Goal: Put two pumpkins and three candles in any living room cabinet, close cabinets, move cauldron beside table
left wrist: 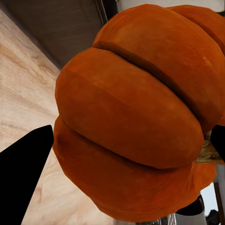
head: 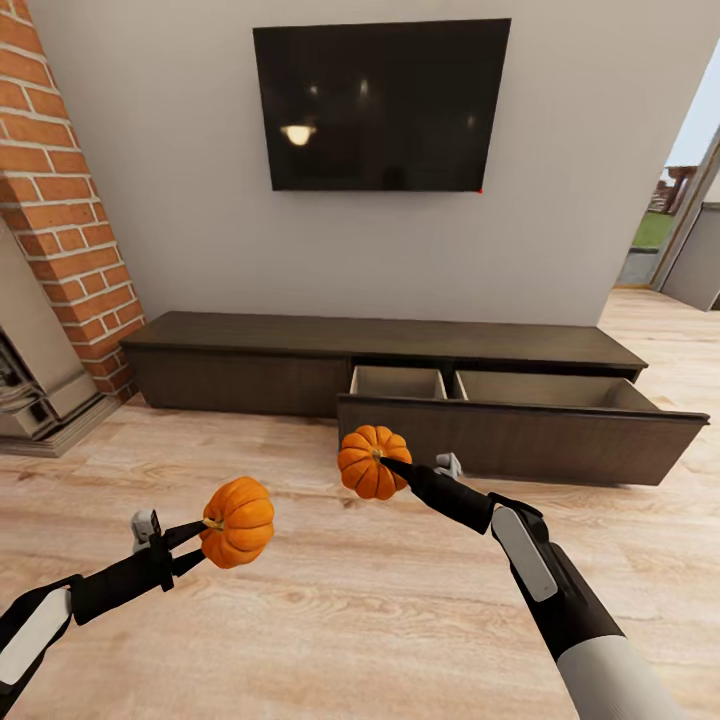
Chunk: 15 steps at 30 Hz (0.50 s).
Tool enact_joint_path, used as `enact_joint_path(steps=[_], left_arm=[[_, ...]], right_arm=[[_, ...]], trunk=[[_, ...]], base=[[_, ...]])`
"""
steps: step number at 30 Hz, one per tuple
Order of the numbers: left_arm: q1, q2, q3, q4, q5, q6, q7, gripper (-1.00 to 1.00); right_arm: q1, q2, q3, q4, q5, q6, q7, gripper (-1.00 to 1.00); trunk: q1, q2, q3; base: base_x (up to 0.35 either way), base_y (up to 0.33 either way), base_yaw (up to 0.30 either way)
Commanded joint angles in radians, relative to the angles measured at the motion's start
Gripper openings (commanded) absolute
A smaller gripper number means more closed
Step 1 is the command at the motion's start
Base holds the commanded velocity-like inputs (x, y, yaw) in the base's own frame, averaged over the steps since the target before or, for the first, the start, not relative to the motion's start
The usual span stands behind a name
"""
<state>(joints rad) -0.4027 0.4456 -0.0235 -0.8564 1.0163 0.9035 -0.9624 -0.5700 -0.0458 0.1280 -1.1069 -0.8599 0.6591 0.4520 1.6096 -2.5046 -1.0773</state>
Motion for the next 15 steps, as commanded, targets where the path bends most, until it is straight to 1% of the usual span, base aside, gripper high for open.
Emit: enact_joint_path(steps=[1, 5, 7, 15], left_arm=[[-0.001, 0.001, -0.002, 0.000, 0.004, 0.003, 0.001, -1.00], [-0.001, 0.001, -0.002, 0.000, 0.004, 0.003, 0.001, -1.00], [-0.001, 0.001, -0.001, 0.000, 0.004, 0.003, 0.000, -1.00], [-0.001, 0.001, -0.002, 0.000, 0.003, 0.003, 0.001, -1.00]], right_arm=[[0.000, -0.001, 0.001, 0.003, -0.004, 0.003, 0.000, -1.00], [0.000, -0.002, 0.001, 0.027, -0.004, 0.002, 0.000, -1.00], [0.000, -0.002, 0.001, 0.031, -0.004, 0.002, 0.001, -1.00], [0.000, -0.002, 0.001, 0.033, -0.004, 0.002, 0.001, -1.00]], trunk=[[-0.001, 0.000, 0.001], [-0.002, 0.001, 0.011], [-0.002, 0.001, 0.007], [-0.006, 0.003, 0.025]], base=[[0.000, 0.000, 0.105], [0.000, 0.000, 0.105], [0.000, 0.000, 0.105], [0.000, 0.000, 0.105]])
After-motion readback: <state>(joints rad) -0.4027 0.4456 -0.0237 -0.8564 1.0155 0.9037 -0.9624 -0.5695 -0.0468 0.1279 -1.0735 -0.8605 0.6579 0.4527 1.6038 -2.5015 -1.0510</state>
